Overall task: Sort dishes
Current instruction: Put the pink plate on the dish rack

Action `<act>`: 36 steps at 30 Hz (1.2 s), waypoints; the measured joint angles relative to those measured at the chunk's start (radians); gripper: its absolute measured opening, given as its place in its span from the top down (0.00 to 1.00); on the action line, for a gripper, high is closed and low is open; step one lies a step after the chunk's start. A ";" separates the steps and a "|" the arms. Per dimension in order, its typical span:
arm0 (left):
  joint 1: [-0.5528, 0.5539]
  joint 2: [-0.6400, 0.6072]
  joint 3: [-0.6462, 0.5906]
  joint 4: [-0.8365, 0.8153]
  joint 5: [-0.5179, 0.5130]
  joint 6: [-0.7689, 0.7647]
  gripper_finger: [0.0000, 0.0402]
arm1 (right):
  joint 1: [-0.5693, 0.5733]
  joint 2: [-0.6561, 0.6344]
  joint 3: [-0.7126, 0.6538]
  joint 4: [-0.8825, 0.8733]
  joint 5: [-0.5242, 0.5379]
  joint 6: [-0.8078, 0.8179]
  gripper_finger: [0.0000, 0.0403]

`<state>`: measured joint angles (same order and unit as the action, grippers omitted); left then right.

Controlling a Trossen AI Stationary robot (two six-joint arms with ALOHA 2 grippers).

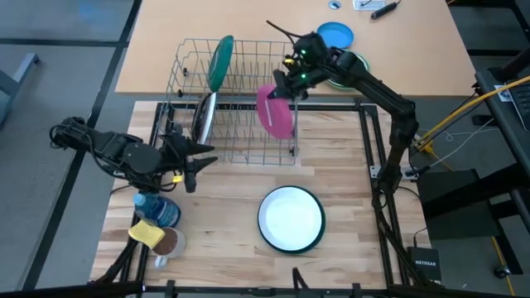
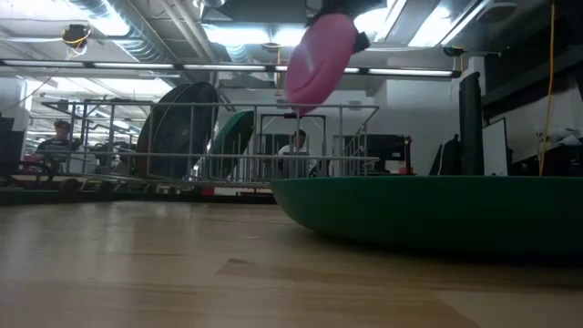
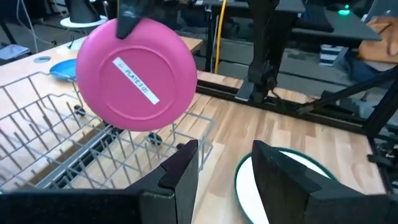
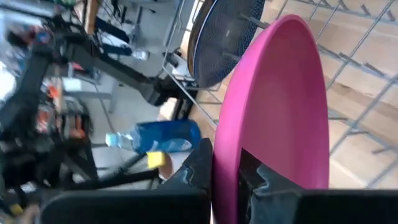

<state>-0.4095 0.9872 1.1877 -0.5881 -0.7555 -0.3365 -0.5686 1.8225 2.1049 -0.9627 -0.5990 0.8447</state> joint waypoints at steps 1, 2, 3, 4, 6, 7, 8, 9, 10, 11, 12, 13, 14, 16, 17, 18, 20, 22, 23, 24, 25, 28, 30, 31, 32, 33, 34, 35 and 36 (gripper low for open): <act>0.001 0.003 0.000 -0.010 0.000 -0.006 0.65 | -0.007 0.009 -0.009 0.027 -0.011 0.029 0.95; 0.003 0.004 0.000 -0.021 -0.001 -0.009 0.65 | -0.013 0.018 -0.016 0.055 -0.020 0.056 0.95; 0.005 0.007 0.000 -0.031 -0.001 -0.014 0.65 | -0.018 0.027 -0.023 0.081 -0.022 0.079 0.95; 0.005 0.010 0.000 -0.037 -0.003 -0.020 0.65 | -0.024 0.036 -0.026 0.100 -0.023 0.100 0.95; 0.008 0.014 0.000 -0.051 -0.010 -0.030 0.65 | -0.030 0.054 -0.027 0.107 -0.021 0.124 0.95; 0.012 0.018 0.000 -0.058 -0.011 -0.040 0.65 | -0.030 0.062 -0.027 0.106 -0.018 0.127 0.95; 0.016 0.019 0.000 -0.063 -0.013 -0.047 0.65 | -0.031 0.068 -0.027 0.103 -0.012 0.128 0.95; 0.019 0.021 0.000 -0.068 -0.012 -0.052 0.65 | -0.036 0.074 -0.027 0.097 -0.007 0.128 0.95; 0.020 0.023 0.000 -0.070 -0.013 -0.056 0.65 | -0.035 0.079 -0.028 0.095 -0.004 0.131 0.95; 0.022 0.025 0.000 -0.071 -0.014 -0.060 0.65 | -0.035 0.081 -0.028 0.096 -0.001 0.139 0.95; 0.025 0.026 0.000 -0.077 -0.015 -0.059 0.65 | -0.035 0.082 -0.028 0.098 0.006 0.145 0.95; 0.027 0.027 0.000 -0.083 -0.015 -0.055 0.65 | -0.035 0.082 -0.028 0.101 0.018 0.149 0.95; 0.028 0.028 0.000 -0.087 -0.014 -0.052 0.65 | -0.035 0.082 -0.028 0.110 0.029 0.149 0.95; 0.033 0.028 0.000 -0.087 -0.015 -0.049 0.65 | -0.035 0.081 -0.027 0.125 0.041 0.154 0.95; 0.036 0.029 0.000 -0.086 -0.014 -0.049 0.65 | -0.035 0.081 -0.027 0.133 0.043 0.165 0.95; 0.040 0.029 0.000 -0.085 -0.014 -0.049 0.65 | -0.035 0.081 -0.028 0.145 0.046 0.177 0.95; 0.047 0.030 0.000 -0.086 -0.014 -0.048 0.65 | -0.032 0.081 -0.028 0.176 0.062 0.206 0.95; 0.056 0.030 0.000 -0.086 -0.014 -0.048 0.65 | -0.021 0.081 -0.027 0.202 0.095 0.223 0.95; 0.061 0.030 0.000 -0.086 -0.014 -0.047 0.65 | -0.018 0.083 -0.027 0.211 0.112 0.227 0.95; 0.065 0.030 0.000 -0.086 -0.014 -0.047 0.65 | -0.012 0.085 -0.027 0.216 0.120 0.230 0.95; 0.068 0.030 0.000 -0.086 -0.014 -0.047 0.65 | -0.009 0.086 -0.027 0.214 0.120 0.230 0.95; 0.073 0.030 0.000 -0.085 -0.015 -0.046 0.65 | 0.001 0.087 -0.027 0.204 0.154 0.233 0.95; 0.073 0.030 0.000 -0.086 -0.014 -0.046 0.65 | 0.008 0.087 -0.027 0.207 0.180 0.232 0.95; 0.073 0.030 0.000 -0.086 -0.014 -0.047 0.65 | 0.009 0.087 -0.027 0.207 0.188 0.232 0.95; 0.073 0.030 0.000 -0.085 -0.014 -0.049 0.65 | 0.014 0.087 -0.028 0.207 0.194 0.232 0.95; 0.073 0.030 0.000 -0.085 -0.014 -0.049 0.65 | 0.015 0.087 -0.027 0.206 0.200 0.232 0.95; 0.073 0.030 0.000 -0.085 -0.014 -0.048 0.65 | 0.015 0.087 -0.027 0.206 0.205 0.232 0.95; 0.073 0.030 -0.001 -0.085 -0.014 -0.049 0.65 | 0.020 0.087 -0.027 0.206 0.212 0.232 0.95; 0.073 0.030 -0.001 -0.085 -0.014 -0.049 0.65 | 0.021 0.089 -0.027 0.206 0.224 0.232 0.95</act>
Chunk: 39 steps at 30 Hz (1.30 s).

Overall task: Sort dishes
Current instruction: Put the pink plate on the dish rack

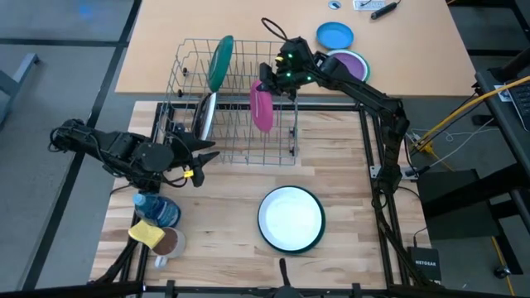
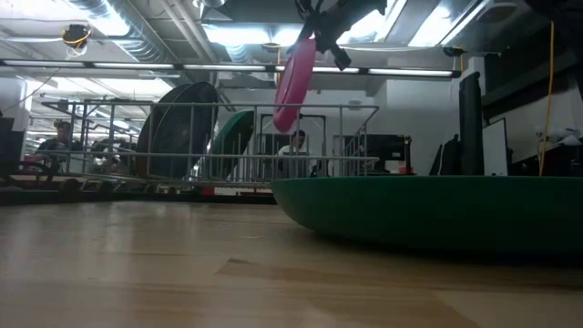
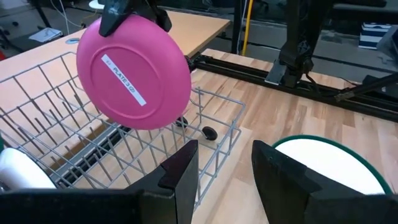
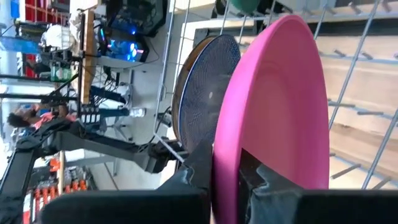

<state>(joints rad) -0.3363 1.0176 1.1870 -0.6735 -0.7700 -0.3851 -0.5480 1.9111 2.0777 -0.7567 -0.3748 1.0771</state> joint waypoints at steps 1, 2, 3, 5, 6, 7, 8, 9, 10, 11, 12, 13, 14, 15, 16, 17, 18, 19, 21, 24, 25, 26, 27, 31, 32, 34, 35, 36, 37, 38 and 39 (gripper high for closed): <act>0.000 0.000 0.000 0.000 0.000 0.000 0.65 | 0.003 0.001 0.000 0.001 0.010 0.000 0.95; 0.000 0.000 0.000 0.000 0.000 0.000 0.65 | 0.006 0.003 0.000 0.000 0.015 0.000 0.95; 0.000 0.000 0.000 0.000 0.000 0.000 0.65 | 0.006 0.004 0.000 -0.002 0.015 0.000 0.95; 0.000 0.000 0.000 0.000 0.000 0.000 0.65 | 0.017 0.008 0.000 -0.002 0.023 0.004 0.95; 0.000 0.000 0.000 0.000 0.000 0.000 0.65 | 0.022 0.010 0.000 0.001 0.029 0.010 0.95; 0.000 0.000 0.000 0.000 0.000 0.000 0.65 | 0.027 0.011 0.000 0.003 0.023 0.017 0.95; 0.000 0.000 0.000 0.000 0.000 0.000 0.65 | 0.027 0.013 0.000 0.005 0.006 0.018 0.95; 0.000 0.000 0.000 0.000 0.000 0.000 0.65 | 0.029 0.014 0.000 0.013 -0.017 0.019 0.95; 0.000 0.001 0.000 0.000 0.000 0.000 0.65 | 0.032 0.014 0.000 0.031 -0.036 0.019 0.95; 0.000 0.002 0.000 0.001 0.000 -0.001 0.65 | 0.032 0.014 0.000 0.058 -0.050 0.019 0.95; 0.000 0.002 0.000 0.001 0.000 -0.001 0.65 | 0.032 0.009 0.000 0.088 -0.063 0.019 0.95; 0.000 0.002 0.000 0.001 0.000 -0.003 0.65 | 0.028 0.003 0.000 0.114 -0.075 0.019 0.95; 0.000 0.002 0.000 0.001 0.000 -0.008 0.65 | 0.024 -0.006 0.000 0.140 -0.090 0.018 0.95; 0.000 0.003 0.000 0.001 0.000 -0.014 0.65 | 0.022 -0.015 0.000 0.169 -0.102 0.014 0.95; 0.000 0.004 0.000 0.001 0.000 -0.020 0.65 | 0.014 -0.027 0.000 0.189 -0.115 0.004 0.95; 0.000 0.005 0.000 0.001 0.000 -0.026 0.65 | 0.008 -0.041 0.000 0.192 -0.128 -0.014 0.95; 0.000 0.005 0.000 0.001 0.000 -0.032 0.65 | 0.001 -0.053 0.000 0.186 -0.137 -0.034 0.95; 0.000 0.005 0.000 0.001 0.000 -0.037 0.65 | -0.009 -0.065 0.001 0.174 -0.144 -0.059 0.95; 0.000 0.005 0.000 0.001 0.000 -0.040 0.65 | -0.030 -0.088 0.002 0.109 -0.151 -0.119 0.95; 0.000 0.005 0.000 0.001 0.000 -0.049 0.65 | -0.074 -0.123 0.001 -0.023 -0.148 -0.221 0.95; 0.000 0.005 0.000 0.001 0.000 -0.055 0.65 | -0.090 -0.138 0.001 -0.074 -0.148 -0.259 0.95; 0.000 0.005 0.000 0.001 0.000 -0.058 0.65 | -0.105 -0.154 0.001 -0.122 -0.142 -0.294 0.95; 0.000 0.005 0.000 0.001 0.000 -0.058 0.65 | -0.121 -0.168 0.001 -0.167 -0.137 -0.324 0.95; 0.000 0.006 0.000 0.001 0.000 -0.056 0.65 | -0.188 -0.229 0.001 -0.324 -0.140 -0.438 0.95; 0.000 0.007 0.000 0.001 0.000 -0.056 0.65 | -0.206 -0.245 0.000 -0.353 -0.140 -0.461 0.95; 0.000 0.008 0.000 0.000 0.000 -0.055 0.65 | -0.246 -0.284 0.000 -0.411 -0.142 -0.502 0.95; 0.000 0.009 0.000 0.000 0.000 -0.055 0.65 | -0.269 -0.304 0.000 -0.446 -0.142 -0.523 0.95; 0.000 0.010 0.000 0.001 0.000 -0.055 0.65 | -0.292 -0.324 0.000 -0.481 -0.142 -0.544 0.95; 0.000 0.010 0.000 0.001 0.000 -0.054 0.65 | -0.313 -0.343 0.000 -0.516 -0.140 -0.567 0.95; 0.000 0.011 0.000 0.001 0.000 -0.054 0.65 | -0.331 -0.360 0.000 -0.549 -0.133 -0.590 0.95; 0.000 0.012 0.000 0.001 0.000 -0.054 0.65 | -0.348 -0.378 0.000 -0.584 -0.122 -0.615 0.95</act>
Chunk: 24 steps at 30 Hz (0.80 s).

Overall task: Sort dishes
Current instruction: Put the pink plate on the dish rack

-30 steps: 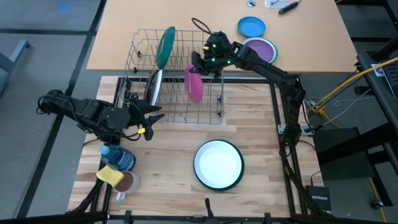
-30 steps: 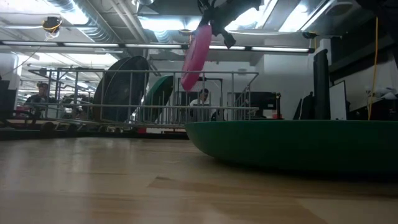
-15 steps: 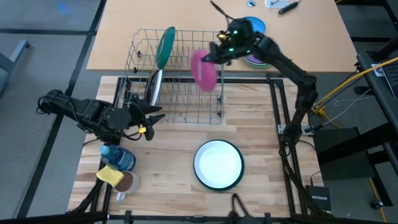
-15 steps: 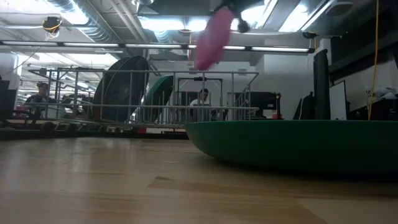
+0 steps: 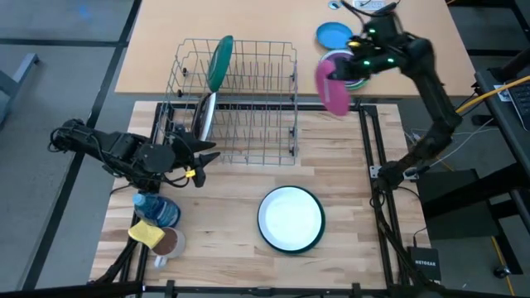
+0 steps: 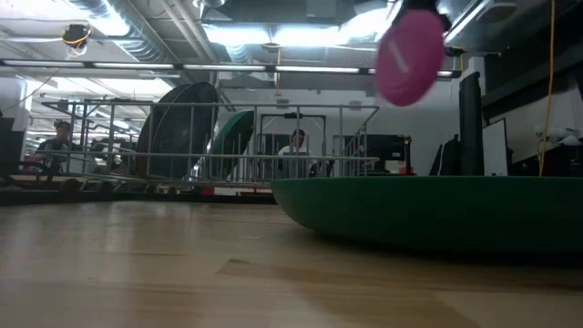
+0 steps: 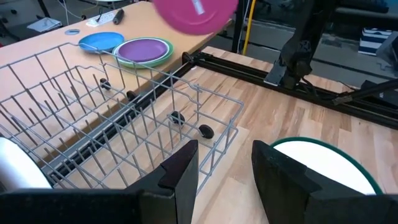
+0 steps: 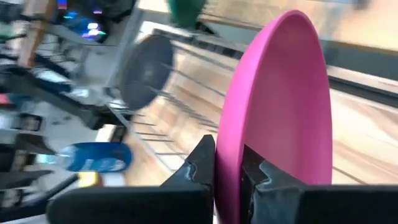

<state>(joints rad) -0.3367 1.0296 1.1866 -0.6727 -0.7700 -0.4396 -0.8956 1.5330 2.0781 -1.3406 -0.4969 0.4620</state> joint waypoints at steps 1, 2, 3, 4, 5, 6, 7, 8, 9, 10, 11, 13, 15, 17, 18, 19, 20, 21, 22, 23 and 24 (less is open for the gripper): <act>0.000 0.002 0.000 0.000 0.000 0.000 0.65 | -0.014 -0.020 -0.005 -0.030 0.009 -0.022 0.95; 0.000 0.002 0.000 0.000 0.000 0.000 0.65 | -0.025 -0.047 -0.024 -0.049 0.011 -0.036 0.95; 0.000 0.002 0.000 0.000 0.000 0.000 0.65 | -0.033 -0.081 -0.055 -0.057 0.011 -0.051 0.95; 0.000 0.002 0.000 0.000 0.000 0.000 0.65 | -0.040 -0.121 -0.099 -0.059 0.012 -0.055 0.95; 0.003 0.002 0.000 0.001 0.000 -0.004 0.65 | -0.043 -0.168 -0.158 -0.053 0.016 -0.055 0.95; 0.005 0.002 0.000 0.001 0.000 -0.012 0.65 | -0.043 -0.217 -0.228 -0.038 0.024 -0.048 0.95; 0.006 0.002 0.000 0.001 0.000 -0.023 0.65 | -0.041 -0.271 -0.310 -0.005 0.033 -0.029 0.95; 0.006 0.002 0.000 0.001 0.000 -0.029 0.65 | -0.041 -0.332 -0.405 0.046 0.035 0.007 0.95; 0.008 0.002 0.000 0.002 0.000 -0.031 0.65 | -0.041 -0.398 -0.510 0.117 0.034 0.061 0.95; 0.011 0.002 0.000 0.002 0.000 -0.031 0.65 | -0.040 -0.466 -0.618 0.206 0.024 0.131 0.95; 0.013 0.004 0.000 0.002 0.000 -0.032 0.65 | -0.040 -0.538 -0.727 0.310 0.002 0.215 0.95; 0.020 0.007 0.000 0.003 0.000 -0.032 0.65 | -0.040 -0.667 -0.942 0.601 -0.030 0.446 0.95; 0.027 0.013 0.000 0.004 0.000 -0.036 0.65 | -0.040 -0.777 -1.139 0.947 -0.008 0.720 0.95; 0.036 0.016 0.000 0.003 0.000 -0.037 0.65 | -0.040 -0.850 -1.295 1.272 0.073 0.953 0.95; 0.040 0.019 0.000 0.005 -0.001 -0.038 0.65 | -0.040 -0.870 -1.356 1.414 0.119 1.038 0.95; 0.045 0.021 0.000 0.008 -0.001 -0.039 0.65 | -0.039 -0.880 -1.403 1.519 0.155 1.104 0.95; 0.050 0.022 0.000 0.008 0.000 -0.039 0.65 | -0.033 -0.884 -1.438 1.588 0.184 1.144 0.95; 0.052 0.026 0.000 0.008 -0.001 -0.044 0.65 | -0.016 -0.880 -1.459 1.626 0.212 1.166 0.95; 0.059 0.028 0.000 0.009 -0.001 -0.052 0.65 | 0.005 -0.873 -1.463 1.636 0.230 1.173 0.95; 0.065 0.032 0.000 0.009 0.000 -0.061 0.65 | 0.031 -0.864 -1.463 1.636 0.249 1.169 0.95; 0.068 0.035 0.000 0.009 -0.001 -0.076 0.65 | 0.059 -0.849 -1.462 1.628 0.260 1.155 0.95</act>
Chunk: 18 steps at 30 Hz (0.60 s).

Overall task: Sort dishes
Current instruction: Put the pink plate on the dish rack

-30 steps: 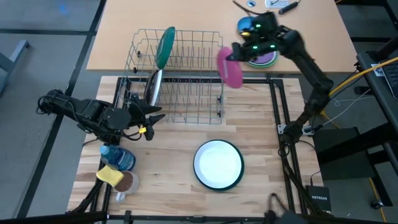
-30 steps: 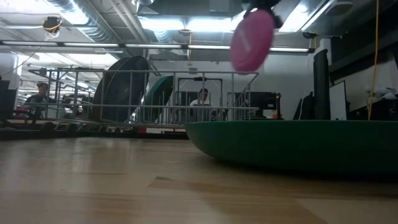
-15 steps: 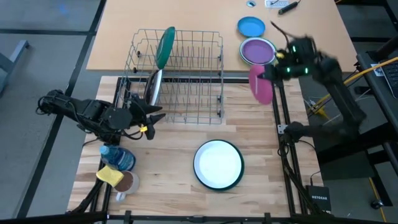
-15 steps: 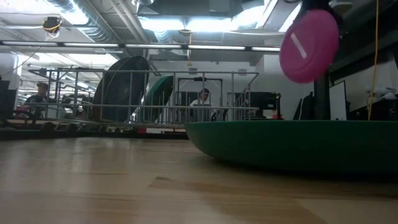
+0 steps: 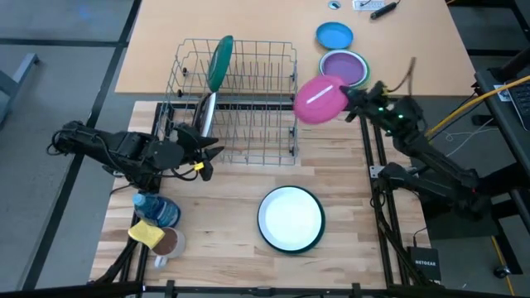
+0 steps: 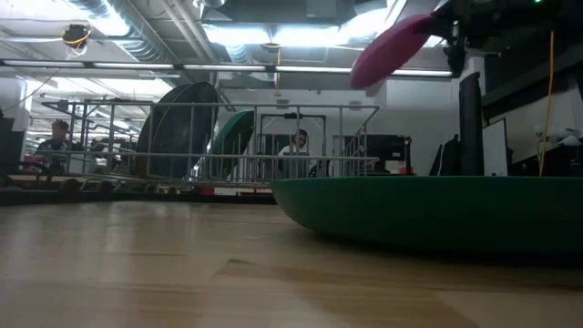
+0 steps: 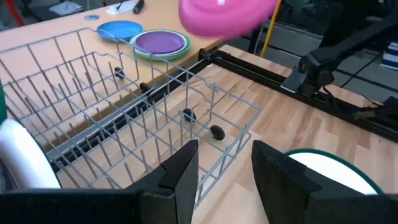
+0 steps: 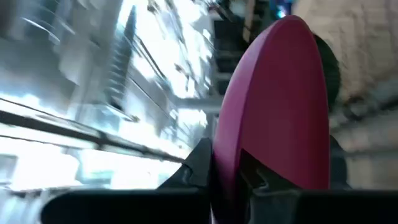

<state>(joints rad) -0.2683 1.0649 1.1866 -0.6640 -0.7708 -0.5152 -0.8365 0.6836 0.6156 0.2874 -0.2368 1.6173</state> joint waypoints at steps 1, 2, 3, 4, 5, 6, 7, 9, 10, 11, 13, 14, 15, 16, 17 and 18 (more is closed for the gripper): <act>0.004 0.002 0.000 0.000 0.000 -0.007 0.65 | 0.029 0.018 0.003 -0.006 0.013 -0.014 0.95; 0.009 0.007 0.000 0.000 0.000 -0.010 0.65 | 0.060 0.041 0.011 -0.004 0.032 -0.026 0.95; 0.012 0.011 0.000 0.000 0.000 -0.011 0.65 | 0.090 0.065 0.020 0.001 0.054 -0.032 0.95; 0.015 0.015 0.000 0.000 0.000 -0.012 0.65 | 0.120 0.089 0.028 0.004 0.078 -0.043 0.95; 0.017 0.019 0.000 0.000 0.000 -0.013 0.65 | 0.150 0.118 0.038 0.004 0.101 -0.053 0.95; 0.020 0.024 0.000 0.000 0.000 -0.013 0.65 | 0.176 0.151 0.048 0.008 0.123 -0.059 0.95; 0.023 0.028 0.000 0.001 0.000 -0.013 0.65 | 0.199 0.183 0.056 0.009 0.140 -0.060 0.95; 0.026 0.038 0.000 0.001 0.000 -0.019 0.65 | 0.233 0.244 0.063 0.010 0.149 -0.062 0.95; 0.027 0.042 0.000 0.002 0.000 -0.022 0.65 | 0.246 0.278 0.067 0.026 0.151 -0.062 0.95; 0.027 0.047 0.000 0.002 0.000 -0.029 0.65 | 0.257 0.307 0.071 0.045 0.152 -0.061 0.95; 0.027 0.056 0.000 0.002 0.000 -0.037 0.65 | 0.282 0.364 0.071 0.104 0.157 -0.055 0.95; 0.027 0.059 0.000 0.001 0.000 -0.037 0.65 | 0.293 0.394 0.072 0.141 0.159 -0.054 0.95; 0.027 0.062 0.000 0.001 0.001 -0.037 0.65 | 0.302 0.422 0.072 0.174 0.167 -0.053 0.95; 0.027 0.067 0.000 0.001 0.000 -0.037 0.65 | 0.309 0.445 0.072 0.202 0.175 -0.052 0.95; 0.027 0.069 0.000 0.002 0.000 -0.039 0.65 | 0.315 0.465 0.072 0.232 0.179 -0.052 0.95; 0.027 0.070 0.000 0.001 0.001 -0.039 0.65 | 0.317 0.483 0.072 0.256 0.184 -0.052 0.95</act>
<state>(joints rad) -0.2413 1.1352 1.1866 -0.6633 -0.7700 -0.5541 -0.5195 1.1666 0.6877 0.5433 -0.0527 1.5655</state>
